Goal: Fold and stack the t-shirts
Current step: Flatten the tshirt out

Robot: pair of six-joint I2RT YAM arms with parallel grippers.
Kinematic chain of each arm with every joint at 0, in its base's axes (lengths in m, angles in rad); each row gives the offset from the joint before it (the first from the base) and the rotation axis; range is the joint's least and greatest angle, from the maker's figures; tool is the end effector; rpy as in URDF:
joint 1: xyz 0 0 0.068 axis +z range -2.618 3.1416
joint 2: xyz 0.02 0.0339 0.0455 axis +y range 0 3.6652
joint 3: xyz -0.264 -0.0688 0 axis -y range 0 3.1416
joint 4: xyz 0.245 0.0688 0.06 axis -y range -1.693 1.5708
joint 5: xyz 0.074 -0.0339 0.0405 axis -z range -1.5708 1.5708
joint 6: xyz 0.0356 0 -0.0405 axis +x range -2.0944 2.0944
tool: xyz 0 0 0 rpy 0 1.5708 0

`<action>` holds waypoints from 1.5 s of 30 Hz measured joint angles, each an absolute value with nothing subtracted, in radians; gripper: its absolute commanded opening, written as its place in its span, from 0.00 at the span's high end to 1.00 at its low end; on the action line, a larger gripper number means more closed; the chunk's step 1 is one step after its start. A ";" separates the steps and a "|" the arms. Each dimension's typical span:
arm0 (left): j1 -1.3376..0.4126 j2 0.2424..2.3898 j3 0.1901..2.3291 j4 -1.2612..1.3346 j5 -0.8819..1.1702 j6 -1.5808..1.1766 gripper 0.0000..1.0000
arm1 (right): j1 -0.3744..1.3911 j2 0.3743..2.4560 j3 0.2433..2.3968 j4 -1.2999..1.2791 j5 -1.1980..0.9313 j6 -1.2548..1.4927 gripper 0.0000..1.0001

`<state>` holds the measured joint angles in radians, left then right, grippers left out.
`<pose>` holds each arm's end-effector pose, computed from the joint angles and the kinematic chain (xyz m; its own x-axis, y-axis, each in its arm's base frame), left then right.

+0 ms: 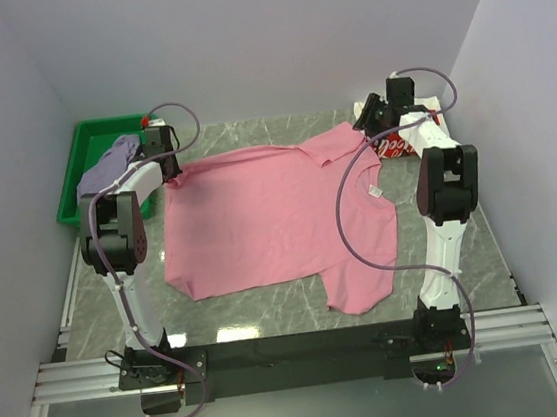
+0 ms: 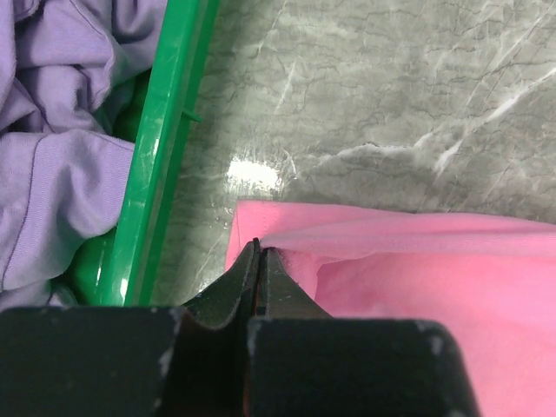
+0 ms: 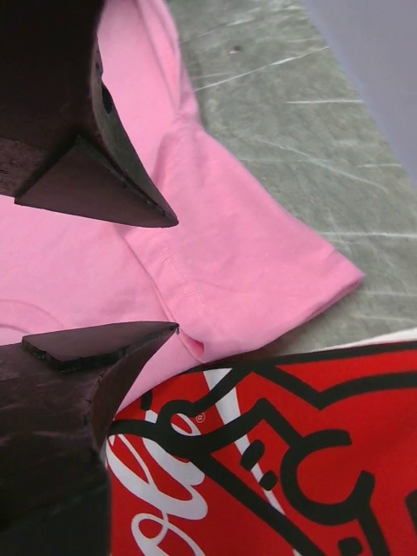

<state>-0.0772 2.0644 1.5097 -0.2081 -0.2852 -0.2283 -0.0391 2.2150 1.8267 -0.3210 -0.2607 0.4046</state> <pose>0.4625 -0.0257 0.1932 -0.6419 -0.1682 -0.7481 -0.2813 0.9593 0.0257 0.5102 -0.0108 0.2168 -0.6603 0.4065 -0.6315 0.1112 0.8845 0.4530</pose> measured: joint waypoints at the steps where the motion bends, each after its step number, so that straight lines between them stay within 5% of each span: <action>1: -0.077 2.065 1.510 -0.208 -0.285 -0.230 0.99 | -0.039 2.216 1.825 -0.316 -0.252 0.425 0.46; 16: -0.077 2.077 1.510 -0.211 -0.270 -0.234 0.99 | -0.059 2.340 1.856 -0.340 -0.185 0.615 0.46; 25: -0.077 2.077 1.510 -0.212 -0.267 -0.232 0.99 | -0.060 2.347 1.874 -0.337 -0.210 0.657 0.57; 45: -0.077 2.077 1.521 -0.228 -0.268 -0.231 0.99 | -0.060 2.376 1.942 -0.316 -0.253 0.665 0.54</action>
<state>-0.0769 2.0773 1.5208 -0.2279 -0.2676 -0.2306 -0.0597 2.3756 1.9419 -0.3161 -0.2535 0.6651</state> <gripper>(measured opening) 0.014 0.457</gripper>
